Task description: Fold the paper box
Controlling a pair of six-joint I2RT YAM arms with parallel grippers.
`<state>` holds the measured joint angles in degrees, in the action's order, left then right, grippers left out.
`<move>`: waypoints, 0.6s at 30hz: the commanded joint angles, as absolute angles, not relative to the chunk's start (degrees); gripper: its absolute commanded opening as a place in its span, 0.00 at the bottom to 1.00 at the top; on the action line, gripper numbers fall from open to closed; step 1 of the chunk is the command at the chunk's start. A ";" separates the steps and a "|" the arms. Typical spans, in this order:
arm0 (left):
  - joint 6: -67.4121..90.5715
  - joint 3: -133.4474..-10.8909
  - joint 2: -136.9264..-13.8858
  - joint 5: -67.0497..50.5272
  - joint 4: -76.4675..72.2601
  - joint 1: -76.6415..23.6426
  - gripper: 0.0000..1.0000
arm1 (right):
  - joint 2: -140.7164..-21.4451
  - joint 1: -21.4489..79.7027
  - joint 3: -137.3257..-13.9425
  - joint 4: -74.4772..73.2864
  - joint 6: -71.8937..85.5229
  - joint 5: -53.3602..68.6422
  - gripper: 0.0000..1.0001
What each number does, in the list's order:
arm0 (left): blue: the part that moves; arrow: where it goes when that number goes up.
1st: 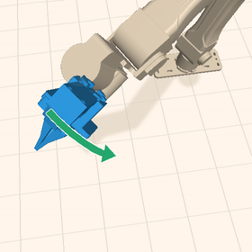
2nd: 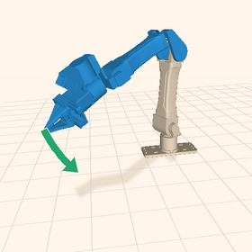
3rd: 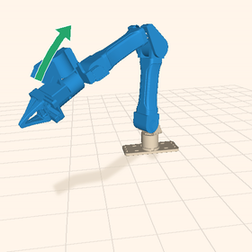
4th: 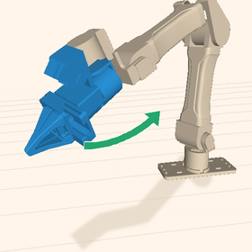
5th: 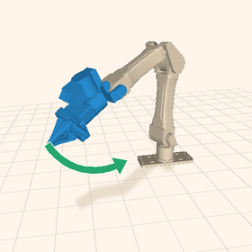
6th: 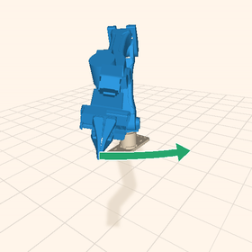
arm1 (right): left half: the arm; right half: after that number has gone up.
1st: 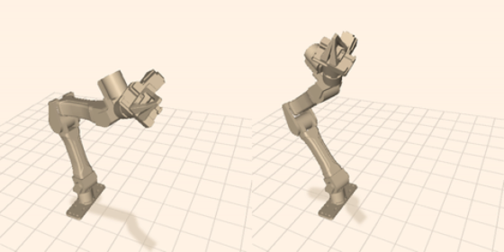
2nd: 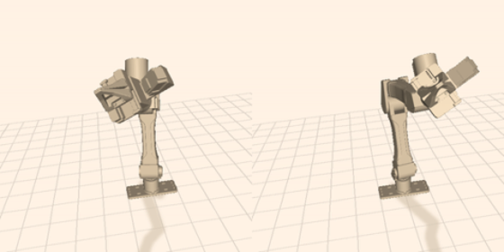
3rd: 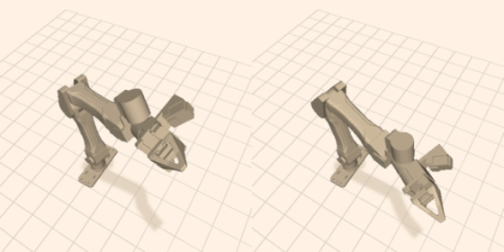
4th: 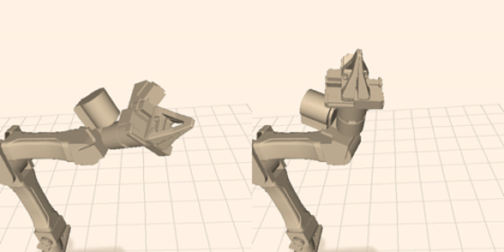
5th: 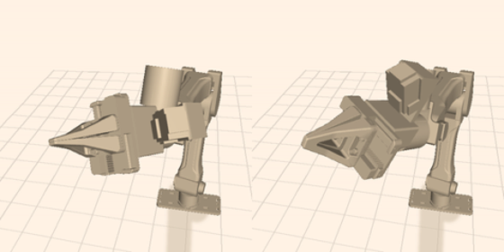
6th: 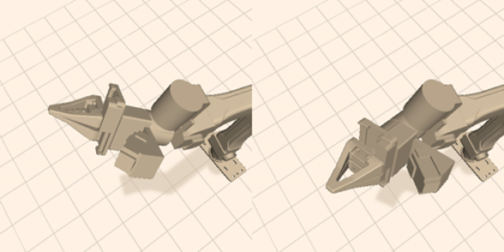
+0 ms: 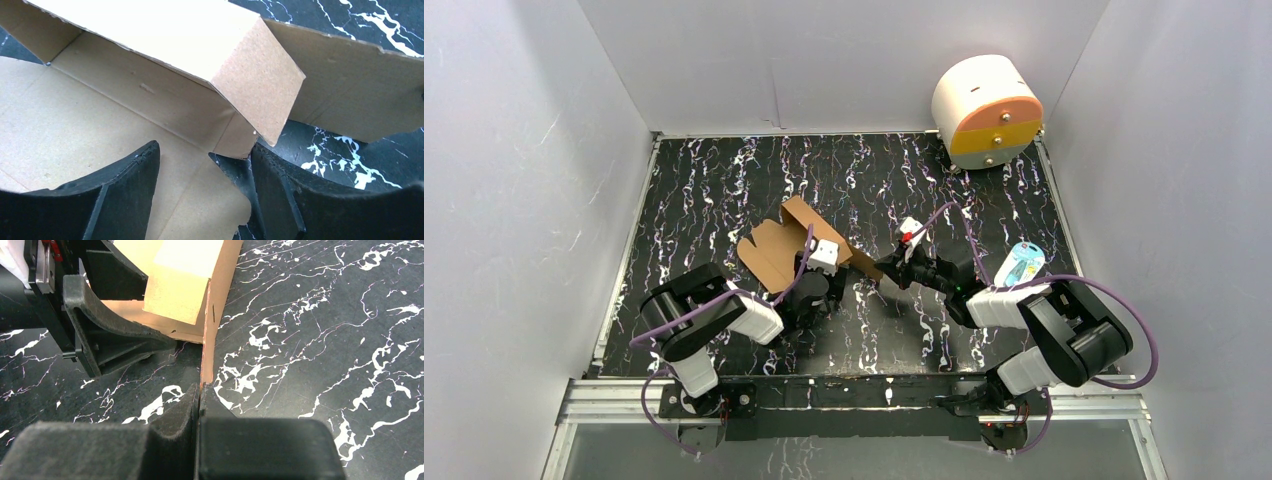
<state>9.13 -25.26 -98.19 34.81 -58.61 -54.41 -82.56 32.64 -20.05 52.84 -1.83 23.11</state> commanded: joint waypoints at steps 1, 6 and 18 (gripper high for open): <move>9.19 -25.31 -96.43 39.95 -63.44 -54.58 0.64 | -83.23 32.74 -21.18 52.73 -2.71 24.09 0.00; 9.87 -24.20 -94.67 40.56 -63.81 -54.53 0.63 | -83.08 32.77 -21.27 52.32 -2.81 23.82 0.00; 17.29 -22.53 -97.05 37.08 -63.71 -50.78 0.60 | -80.65 33.74 -23.09 47.56 -1.58 20.77 0.00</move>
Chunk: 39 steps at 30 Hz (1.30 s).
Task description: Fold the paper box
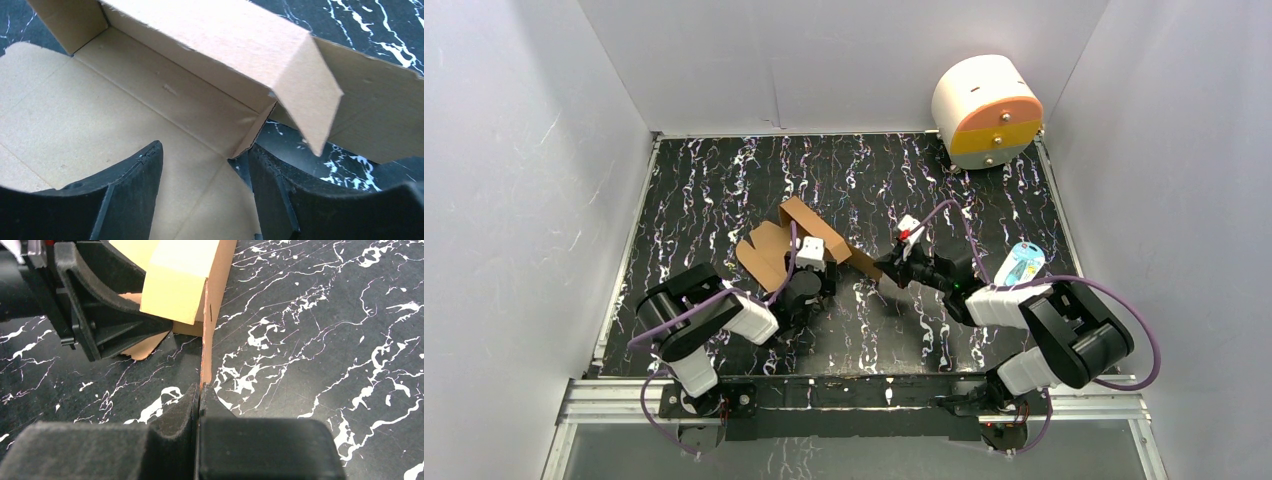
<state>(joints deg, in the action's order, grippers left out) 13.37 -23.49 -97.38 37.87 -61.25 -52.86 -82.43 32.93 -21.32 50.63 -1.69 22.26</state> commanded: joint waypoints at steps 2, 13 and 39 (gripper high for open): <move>18.00 -22.35 -96.70 35.41 -63.46 -49.96 0.60 | -80.00 33.78 -23.74 46.28 -1.58 19.80 0.00; 26.09 -21.88 -98.03 29.55 -61.25 -49.13 0.58 | -77.54 37.71 -28.90 37.05 3.26 10.65 0.00; 43.29 -31.31 -103.22 20.83 -53.43 -46.79 0.54 | -83.80 50.07 -36.96 35.73 18.52 -19.63 0.00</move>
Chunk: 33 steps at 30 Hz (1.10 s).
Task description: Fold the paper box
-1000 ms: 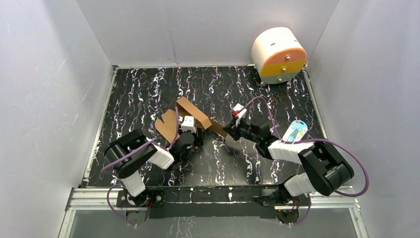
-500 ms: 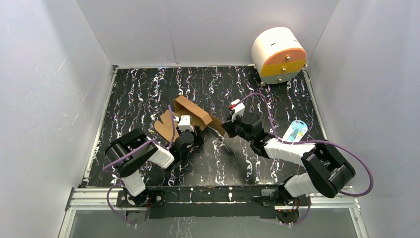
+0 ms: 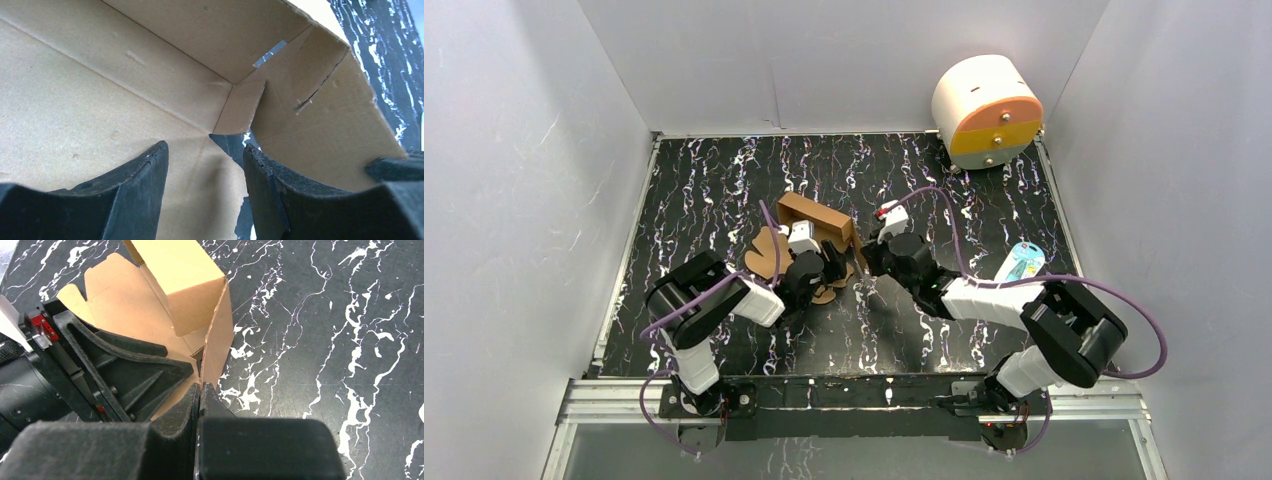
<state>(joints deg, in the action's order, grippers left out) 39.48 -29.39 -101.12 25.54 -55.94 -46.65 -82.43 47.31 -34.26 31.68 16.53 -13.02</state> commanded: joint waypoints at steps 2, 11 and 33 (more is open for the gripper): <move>43.39 -31.86 -103.56 20.21 -53.35 -46.80 0.53 | -85.11 50.80 -37.45 36.48 18.40 -21.74 0.00; 41.98 -28.03 -94.75 17.71 -52.01 -46.84 0.55 | -88.52 51.04 -38.31 38.87 18.40 -27.41 0.00; 37.90 -26.79 -87.86 21.48 -33.06 -46.14 0.48 | -88.75 51.06 -42.46 32.80 16.29 -25.00 0.00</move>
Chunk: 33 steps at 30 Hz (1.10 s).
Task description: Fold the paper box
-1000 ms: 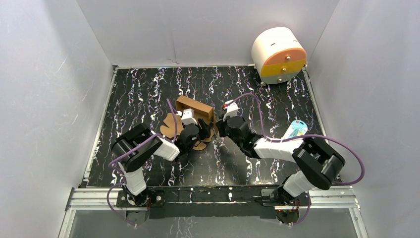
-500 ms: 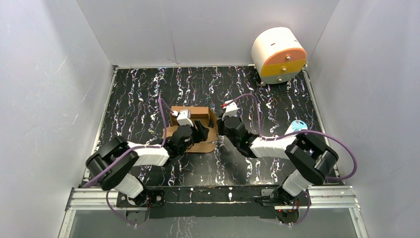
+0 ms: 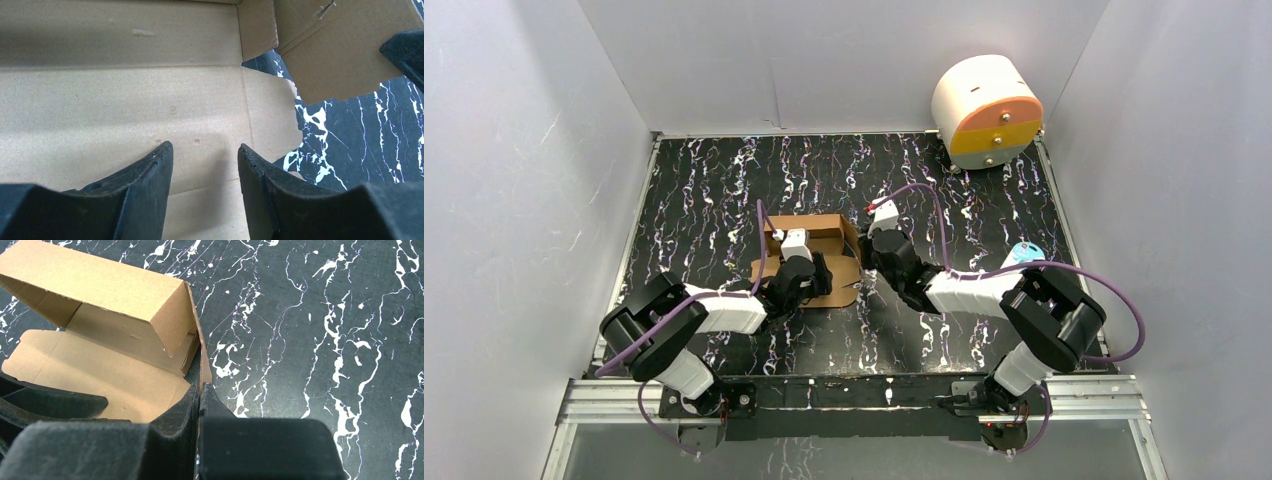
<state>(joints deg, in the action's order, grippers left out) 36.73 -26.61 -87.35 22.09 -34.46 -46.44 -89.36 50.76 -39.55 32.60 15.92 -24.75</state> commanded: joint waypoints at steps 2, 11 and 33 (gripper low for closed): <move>39.47 -26.69 -88.28 19.96 -33.89 -46.16 0.47 | -88.77 51.06 -42.70 32.57 16.82 -24.97 0.00; 43.28 -26.28 -89.03 15.49 -39.46 -48.83 0.47 | -89.08 51.11 -43.93 31.11 18.72 -28.21 0.00; 35.13 -34.22 -66.21 18.69 -15.91 -48.87 0.56 | -91.32 51.06 -38.07 38.97 14.85 -24.61 0.00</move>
